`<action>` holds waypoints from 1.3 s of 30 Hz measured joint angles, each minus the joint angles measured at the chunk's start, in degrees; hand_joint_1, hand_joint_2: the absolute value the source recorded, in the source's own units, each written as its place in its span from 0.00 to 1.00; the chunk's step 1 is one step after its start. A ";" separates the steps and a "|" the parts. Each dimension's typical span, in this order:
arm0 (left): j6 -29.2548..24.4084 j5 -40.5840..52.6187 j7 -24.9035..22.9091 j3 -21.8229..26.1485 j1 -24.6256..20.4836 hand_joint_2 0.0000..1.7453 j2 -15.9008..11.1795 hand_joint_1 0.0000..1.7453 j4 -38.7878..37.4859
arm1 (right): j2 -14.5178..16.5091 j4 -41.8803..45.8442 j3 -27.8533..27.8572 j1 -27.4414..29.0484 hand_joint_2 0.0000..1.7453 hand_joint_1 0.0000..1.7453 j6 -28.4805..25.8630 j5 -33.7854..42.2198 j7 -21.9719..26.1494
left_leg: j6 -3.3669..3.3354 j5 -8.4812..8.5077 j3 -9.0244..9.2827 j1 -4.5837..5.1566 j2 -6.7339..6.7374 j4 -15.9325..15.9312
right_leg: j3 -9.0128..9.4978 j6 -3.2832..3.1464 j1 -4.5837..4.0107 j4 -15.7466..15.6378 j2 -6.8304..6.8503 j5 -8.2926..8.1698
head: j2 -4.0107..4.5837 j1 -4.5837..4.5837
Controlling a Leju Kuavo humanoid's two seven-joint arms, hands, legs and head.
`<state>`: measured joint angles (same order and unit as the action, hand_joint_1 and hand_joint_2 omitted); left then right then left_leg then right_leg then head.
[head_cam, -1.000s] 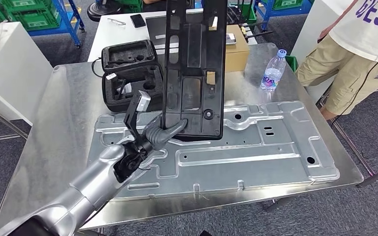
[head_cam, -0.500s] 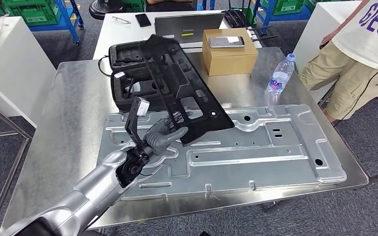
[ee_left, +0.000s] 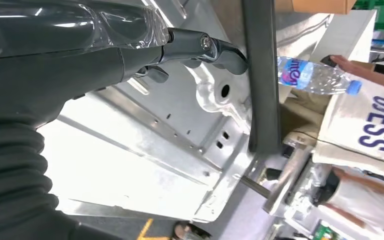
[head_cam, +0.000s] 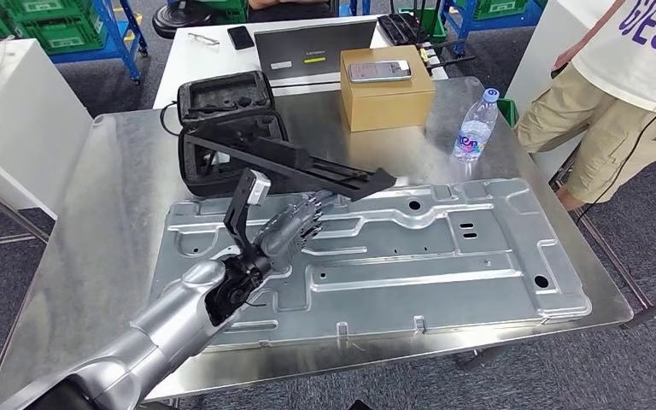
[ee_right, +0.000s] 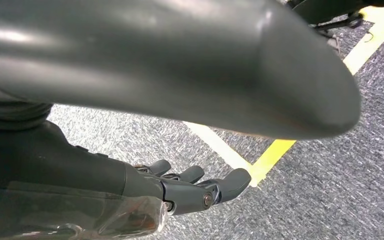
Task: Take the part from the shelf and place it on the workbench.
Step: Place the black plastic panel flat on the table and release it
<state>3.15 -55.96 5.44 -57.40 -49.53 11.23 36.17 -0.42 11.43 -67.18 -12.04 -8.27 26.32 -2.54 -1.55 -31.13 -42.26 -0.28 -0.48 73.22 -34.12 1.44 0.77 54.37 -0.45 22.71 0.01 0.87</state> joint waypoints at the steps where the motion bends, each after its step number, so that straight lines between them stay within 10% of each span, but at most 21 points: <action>1: 0.00 0.31 0.10 -0.22 -0.09 0.00 -0.01 0.00 0.00 | -0.01 0.00 0.01 0.01 0.00 0.00 0.00 -0.01 0.00 | -0.02 1.03 0.53 -0.03 0.02 -1.23 | 0.04 0.01 0.00 0.01 -0.02 0.01 | 0.01 0.00; 6: 0.01 1.72 0.54 -1.12 -1.21 0.00 0.09 0.00 0.04 | -0.01 0.00 0.05 -0.05 0.00 0.00 -0.01 -0.05 0.03 | -0.88 7.67 8.71 0.22 0.01 -17.80 | 0.20 0.71 -0.35 0.11 -0.12 0.16 | 0.00 -0.05; 10: -0.54 4.53 1.19 -1.78 -1.58 0.00 0.16 0.00 0.28 | -0.02 0.00 0.10 -0.04 0.00 0.00 0.01 -0.08 0.08 | -2.14 8.10 8.90 0.36 -0.08 -18.33 | -0.27 1.83 -0.09 1.24 -0.05 1.10 | 0.00 -0.15; 15: -1.56 9.37 1.80 -2.69 -2.01 0.00 0.27 0.00 1.31 | -0.02 0.00 0.43 0.33 0.00 0.00 0.01 -0.08 0.09 | -2.90 8.22 9.04 0.27 0.00 -18.46 | -7.75 2.50 0.02 17.53 0.07 8.24 | 0.00 -0.48; 21: -1.55 11.80 2.04 -3.54 -1.88 0.00 0.05 0.00 4.78 | -0.17 0.00 1.15 0.56 0.00 0.00 0.00 -0.02 0.27 | -2.31 7.96 9.18 0.64 -0.24 -18.30 | 0.63 1.94 -0.09 0.87 0.10 0.79 | 0.00 -0.48; 25: -1.49 11.93 1.91 -3.64 -1.08 0.00 -0.60 0.00 7.79 | -0.24 0.00 1.57 0.87 0.00 0.00 0.00 0.05 0.37 | -1.30 7.08 8.55 0.49 -0.14 -17.27 | 0.74 0.75 -0.24 0.10 0.11 0.44 | -0.01 -0.45; 29: -1.32 11.66 1.40 -3.64 -0.01 0.00 -1.77 0.00 11.11 | -0.43 0.00 1.86 0.96 0.00 0.00 -0.01 0.07 0.56 | -0.25 -0.04 2.88 0.26 0.03 -3.74 | 0.58 -0.01 -0.16 0.00 0.25 0.10 | 0.00 -0.37; 31: -1.13 11.51 1.03 -3.65 0.81 0.00 -2.44 0.00 12.70 | -0.48 0.00 1.93 1.12 0.00 0.00 -0.01 0.08 0.66 | -0.14 -0.70 1.86 0.23 0.04 -0.69 | 0.49 -0.10 -0.17 0.02 0.26 -0.01 | 0.01 -0.35; 35: -0.19 10.39 0.80 -3.60 1.23 0.00 -3.24 0.00 16.17 | -0.51 0.00 2.41 1.25 0.00 0.00 -0.01 0.07 0.97 | -0.73 5.10 9.58 0.28 0.03 -15.04 | 0.36 0.21 -0.29 0.11 0.24 -0.32 | -0.01 -0.35; 39: 0.52 9.19 0.80 -3.57 1.82 0.00 -4.11 0.00 19.52 | -0.56 0.00 2.93 1.39 0.00 0.00 -0.01 0.08 1.28 | -1.91 6.77 10.72 0.59 -0.04 -18.16 | -0.20 1.34 -0.37 0.22 0.20 -0.85 | -0.01 -0.42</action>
<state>3.68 -46.77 6.23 -60.96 -47.71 7.11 55.70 -0.98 11.43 -64.24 -10.65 -8.27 26.40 -1.26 -3.46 -24.36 -31.54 0.31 -0.52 55.05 -34.32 2.78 0.40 54.58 -0.25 21.86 0.00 0.46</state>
